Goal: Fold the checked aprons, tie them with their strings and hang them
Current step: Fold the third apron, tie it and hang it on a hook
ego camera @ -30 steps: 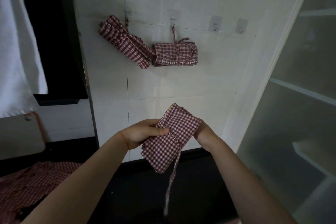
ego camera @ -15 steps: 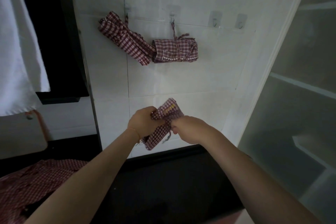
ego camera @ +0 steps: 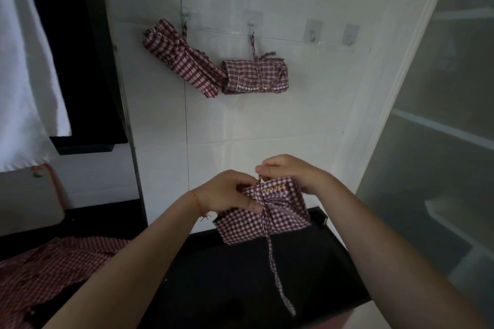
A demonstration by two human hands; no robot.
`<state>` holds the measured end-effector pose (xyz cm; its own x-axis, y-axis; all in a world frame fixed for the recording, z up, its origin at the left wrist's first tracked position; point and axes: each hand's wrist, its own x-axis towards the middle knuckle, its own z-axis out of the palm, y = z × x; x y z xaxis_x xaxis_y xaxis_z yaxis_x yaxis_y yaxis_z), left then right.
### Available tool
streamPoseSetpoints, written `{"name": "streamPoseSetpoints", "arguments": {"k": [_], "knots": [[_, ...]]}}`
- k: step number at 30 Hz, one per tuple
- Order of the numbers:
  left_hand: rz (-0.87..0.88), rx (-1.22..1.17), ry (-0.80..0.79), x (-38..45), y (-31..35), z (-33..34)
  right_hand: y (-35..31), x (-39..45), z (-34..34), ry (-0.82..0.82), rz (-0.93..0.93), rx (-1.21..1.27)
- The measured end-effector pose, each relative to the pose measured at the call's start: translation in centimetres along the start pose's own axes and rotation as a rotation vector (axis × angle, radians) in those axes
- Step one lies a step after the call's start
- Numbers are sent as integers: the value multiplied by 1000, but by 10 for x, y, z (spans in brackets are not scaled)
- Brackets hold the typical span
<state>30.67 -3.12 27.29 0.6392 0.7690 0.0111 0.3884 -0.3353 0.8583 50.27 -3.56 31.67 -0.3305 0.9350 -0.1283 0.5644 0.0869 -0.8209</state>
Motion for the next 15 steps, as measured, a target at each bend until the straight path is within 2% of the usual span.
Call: {"name": "streamPoseSetpoints", "arguments": {"k": [3,5,8,13,15], "knots": [[11,-239,85,-3,-5,4,20,-6,8,94,129,458],[19,-411,145,-2,-10,6,35,-4,13,54,98,577],[-21,-658,325,2,-14,4,56,2,23,24,100,571],[-173,-703,540,7,-34,2,58,0,34,35,93,611],[-223,-724,562,9,-41,6,53,1,36,37,127,444]]}}
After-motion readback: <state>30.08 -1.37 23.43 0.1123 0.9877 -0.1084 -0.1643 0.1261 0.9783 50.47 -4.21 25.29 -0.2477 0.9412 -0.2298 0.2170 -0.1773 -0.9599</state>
